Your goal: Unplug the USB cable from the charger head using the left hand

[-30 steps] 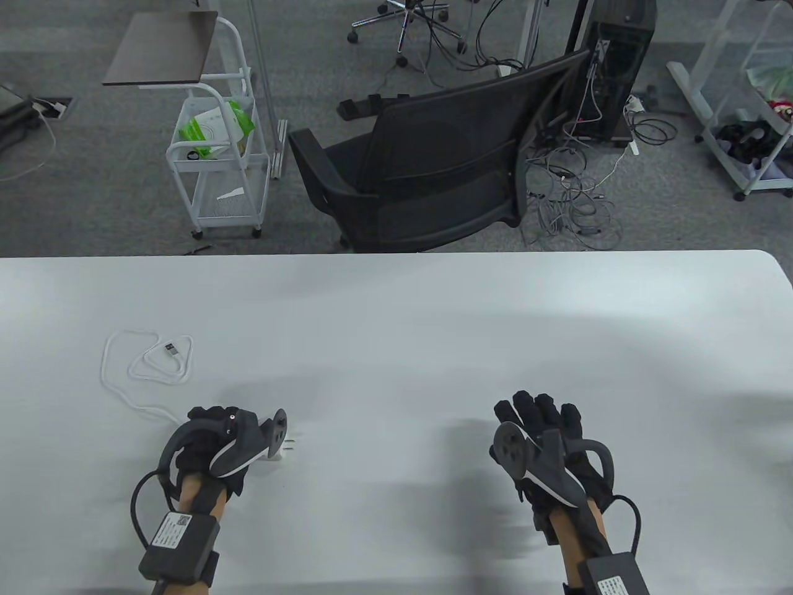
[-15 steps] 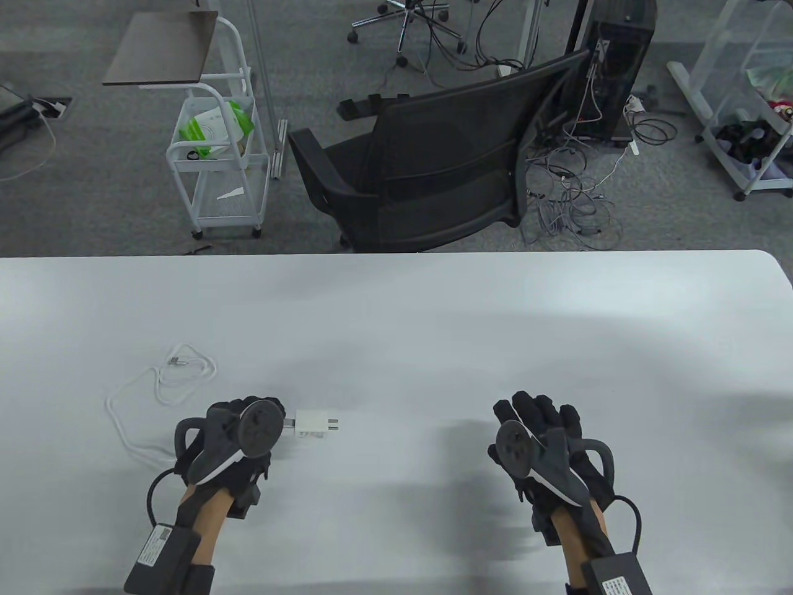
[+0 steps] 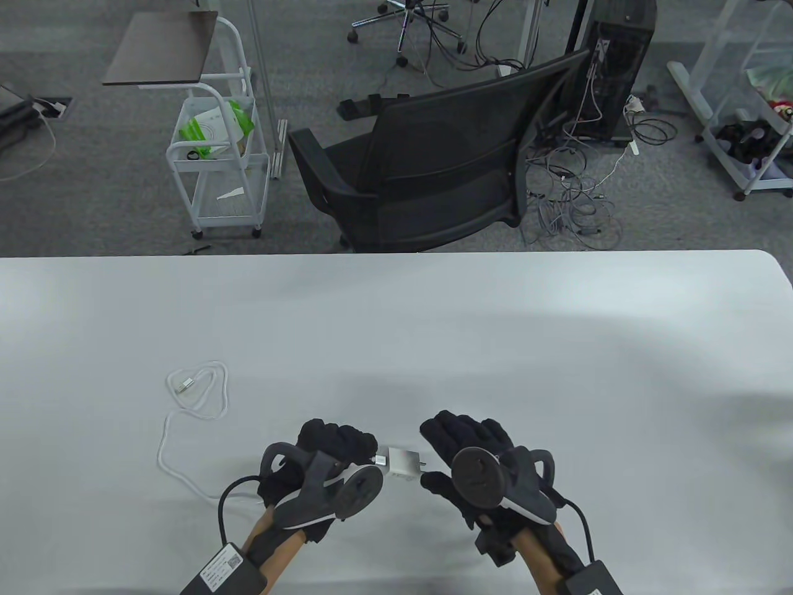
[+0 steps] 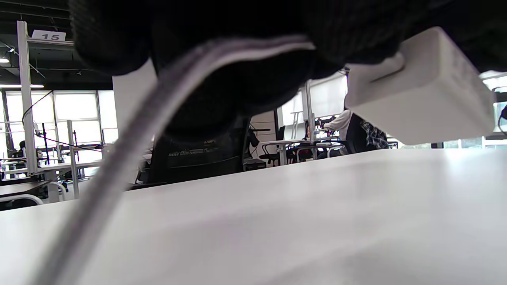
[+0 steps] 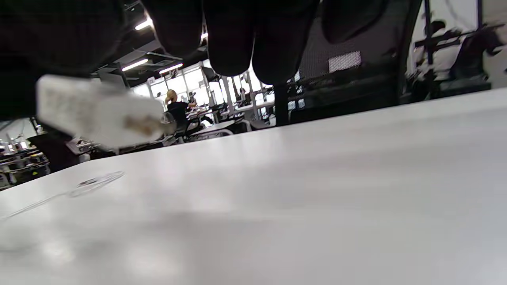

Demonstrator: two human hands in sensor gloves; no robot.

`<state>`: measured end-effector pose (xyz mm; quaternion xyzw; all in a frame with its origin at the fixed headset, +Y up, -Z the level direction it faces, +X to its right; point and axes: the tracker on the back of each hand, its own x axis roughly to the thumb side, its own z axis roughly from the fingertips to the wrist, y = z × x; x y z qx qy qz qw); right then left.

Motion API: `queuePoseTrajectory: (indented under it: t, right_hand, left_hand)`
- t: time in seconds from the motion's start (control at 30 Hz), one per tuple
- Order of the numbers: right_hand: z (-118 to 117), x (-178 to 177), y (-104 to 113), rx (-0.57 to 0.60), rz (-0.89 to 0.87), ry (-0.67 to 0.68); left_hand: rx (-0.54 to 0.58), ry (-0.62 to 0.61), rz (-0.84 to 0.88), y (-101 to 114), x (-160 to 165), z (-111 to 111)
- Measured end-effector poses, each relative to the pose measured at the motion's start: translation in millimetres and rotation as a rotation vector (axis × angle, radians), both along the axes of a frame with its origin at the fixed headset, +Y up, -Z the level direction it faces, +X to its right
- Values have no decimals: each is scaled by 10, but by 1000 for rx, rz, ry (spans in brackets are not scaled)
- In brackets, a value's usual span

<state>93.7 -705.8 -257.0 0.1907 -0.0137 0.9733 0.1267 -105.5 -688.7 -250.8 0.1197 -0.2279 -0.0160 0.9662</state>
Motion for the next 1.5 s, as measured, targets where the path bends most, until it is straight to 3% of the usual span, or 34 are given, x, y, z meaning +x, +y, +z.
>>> queuePoseTrajectory:
  t: [0.1,0.27,0.4,0.63,0.9,1.03,1.17,1.5]
  right_hand:
    - [21,-162,-89,-51,-50,12]
    - [64,-239,-41,42,-45,-6]
    - [62,-210,-15,43,-63,-6]
    - [85,-212,50,102,-17,13]
    - [64,-57,261,126,-82,4]
    - [-2,233,302,271,92,-113]
    - [-92,545,258,193,-5,-179]
    - [-100,561,263,206,-11,-193]
  left_hand:
    - [-7,-20,47,-11,40,31]
    - [-23,-4,88,-32,13,23]
    - [-99,11,132,-55,-26,-13]
    - [-83,-8,78,-40,3,-9]
    - [-72,-22,137,139,21,-14]
    - [-9,127,14,131,-256,-102]
    - [-173,138,242,8,-568,-181]
    - [-100,105,147,20,-389,-132]
